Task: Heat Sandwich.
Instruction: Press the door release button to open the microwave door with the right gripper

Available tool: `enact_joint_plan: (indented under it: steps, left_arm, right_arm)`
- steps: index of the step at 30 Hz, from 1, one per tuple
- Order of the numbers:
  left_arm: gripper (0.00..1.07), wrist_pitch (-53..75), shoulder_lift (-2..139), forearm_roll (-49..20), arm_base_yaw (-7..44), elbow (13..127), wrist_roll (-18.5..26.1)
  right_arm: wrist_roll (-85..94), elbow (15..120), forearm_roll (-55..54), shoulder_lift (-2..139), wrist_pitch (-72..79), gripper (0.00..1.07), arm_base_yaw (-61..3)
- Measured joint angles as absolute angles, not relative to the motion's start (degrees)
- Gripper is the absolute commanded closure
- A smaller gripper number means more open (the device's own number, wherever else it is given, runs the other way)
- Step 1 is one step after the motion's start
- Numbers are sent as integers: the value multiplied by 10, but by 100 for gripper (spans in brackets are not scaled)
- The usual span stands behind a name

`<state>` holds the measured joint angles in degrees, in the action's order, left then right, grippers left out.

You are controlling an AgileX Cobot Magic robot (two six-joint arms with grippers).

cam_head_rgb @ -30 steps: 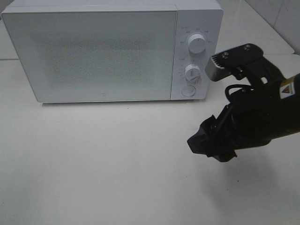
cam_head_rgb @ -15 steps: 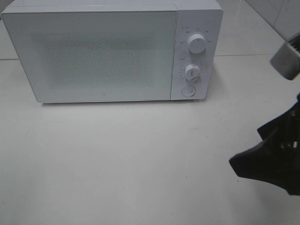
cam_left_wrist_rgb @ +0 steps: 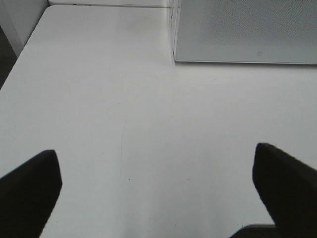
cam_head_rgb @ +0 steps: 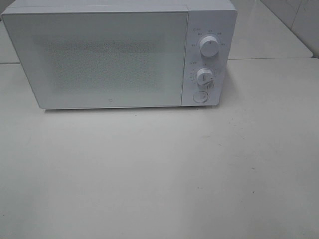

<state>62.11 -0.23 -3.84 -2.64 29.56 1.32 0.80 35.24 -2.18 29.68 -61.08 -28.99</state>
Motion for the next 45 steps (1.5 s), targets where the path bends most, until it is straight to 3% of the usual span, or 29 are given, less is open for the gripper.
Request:
enact_joint_plan:
  steps: [7,22,45]
  left_arm:
    - [9,621,-2,-38,-26,296,13]
    - [9,621,-2,-38,-26,296,13]
    - [9,621,-2,-38,-26,296,13]
  right_arm:
    - [9,331,6,178,-624,31,-188]
    - [0,296,-13,14,-593,31,-69]
    - [0,286,-18,-2,-578,31,-47]
